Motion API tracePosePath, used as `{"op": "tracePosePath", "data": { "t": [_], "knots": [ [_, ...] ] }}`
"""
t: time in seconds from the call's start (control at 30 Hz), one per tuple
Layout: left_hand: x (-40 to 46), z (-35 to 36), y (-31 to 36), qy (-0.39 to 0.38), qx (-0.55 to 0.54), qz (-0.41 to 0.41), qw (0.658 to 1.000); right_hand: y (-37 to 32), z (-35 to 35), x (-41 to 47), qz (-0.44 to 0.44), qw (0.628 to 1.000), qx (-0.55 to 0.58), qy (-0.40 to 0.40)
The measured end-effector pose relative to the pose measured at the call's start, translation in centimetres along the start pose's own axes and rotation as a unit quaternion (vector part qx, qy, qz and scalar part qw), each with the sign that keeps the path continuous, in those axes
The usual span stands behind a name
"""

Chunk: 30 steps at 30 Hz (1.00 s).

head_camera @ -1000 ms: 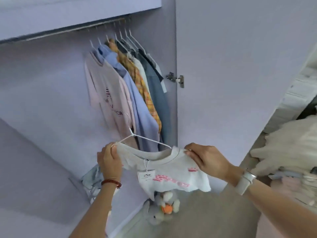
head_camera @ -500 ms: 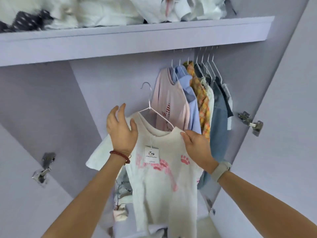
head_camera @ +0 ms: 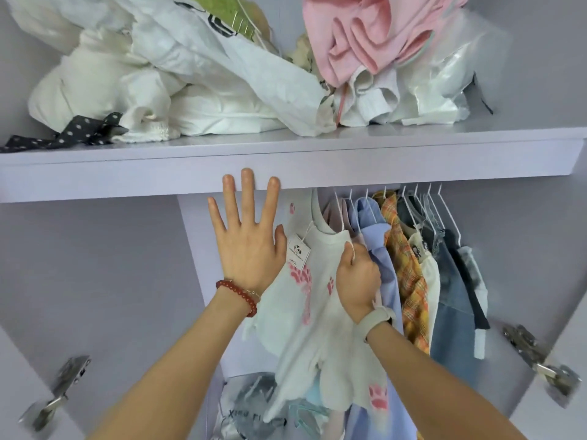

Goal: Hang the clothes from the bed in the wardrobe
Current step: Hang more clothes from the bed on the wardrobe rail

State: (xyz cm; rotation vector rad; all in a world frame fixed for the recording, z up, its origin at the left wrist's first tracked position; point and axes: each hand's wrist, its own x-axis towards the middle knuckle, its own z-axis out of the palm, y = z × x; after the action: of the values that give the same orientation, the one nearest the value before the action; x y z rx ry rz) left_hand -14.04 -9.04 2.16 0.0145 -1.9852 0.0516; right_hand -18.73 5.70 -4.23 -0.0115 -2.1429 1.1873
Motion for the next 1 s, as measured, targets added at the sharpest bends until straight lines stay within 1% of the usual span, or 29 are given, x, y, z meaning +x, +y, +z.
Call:
{"op": "tracePosePath", "data": {
  "t": [0.1,0.23,0.3,0.43,0.5,0.57,0.63,0.7,0.77,0.83,0.93,1.0],
  "knots": [
    [0.0,0.5,-0.3,0.003,0.029,0.000,1.000,0.2,1.2,1.4,0.029,0.999,-0.037,-0.017],
    [-0.1,0.7,-0.2,0.007,0.020,-0.004,1.000,2.1,1.2,1.0,0.022,0.997,-0.050,-0.057],
    [0.0,0.5,-0.1,0.007,0.013,-0.006,1.000,3.2,0.6,0.4,-0.005,0.997,-0.055,-0.057],
    [-0.5,-0.2,0.8,-0.008,-0.030,-0.032,0.999,3.8,-1.3,-0.1,-0.072,0.994,-0.018,-0.074],
    [-1.9,-0.3,1.5,-0.026,-0.077,-0.045,0.996,3.8,-2.7,-1.1,-0.080,0.993,-0.033,-0.083],
    [-4.2,-0.2,2.2,-0.054,-0.124,-0.042,0.990,3.8,-4.4,-3.0,-0.105,0.990,-0.051,-0.079],
    [-6.9,0.0,3.0,-0.105,-0.151,-0.033,0.982,4.2,-6.4,-5.5,-0.129,0.985,-0.091,-0.069],
    [-9.8,0.3,3.9,-0.167,-0.173,-0.015,0.970,4.9,-8.6,-8.1,-0.128,0.979,-0.148,-0.064],
    [-13.0,0.5,4.8,-0.222,-0.197,0.021,0.955,6.1,-10.9,-11.5,-0.099,0.972,-0.206,-0.062],
    [-16.7,0.2,5.8,-0.267,-0.219,0.059,0.937,7.6,-13.2,-15.7,-0.048,0.963,-0.259,-0.059],
    [-22.7,-1.6,7.8,-0.343,-0.269,0.104,0.894,9.5,-17.2,-23.4,0.076,0.940,-0.326,-0.071],
    [-26.6,-3.4,9.4,-0.395,-0.306,0.149,0.853,10.4,-19.7,-28.9,0.165,0.915,-0.359,-0.082]
  ]
}}
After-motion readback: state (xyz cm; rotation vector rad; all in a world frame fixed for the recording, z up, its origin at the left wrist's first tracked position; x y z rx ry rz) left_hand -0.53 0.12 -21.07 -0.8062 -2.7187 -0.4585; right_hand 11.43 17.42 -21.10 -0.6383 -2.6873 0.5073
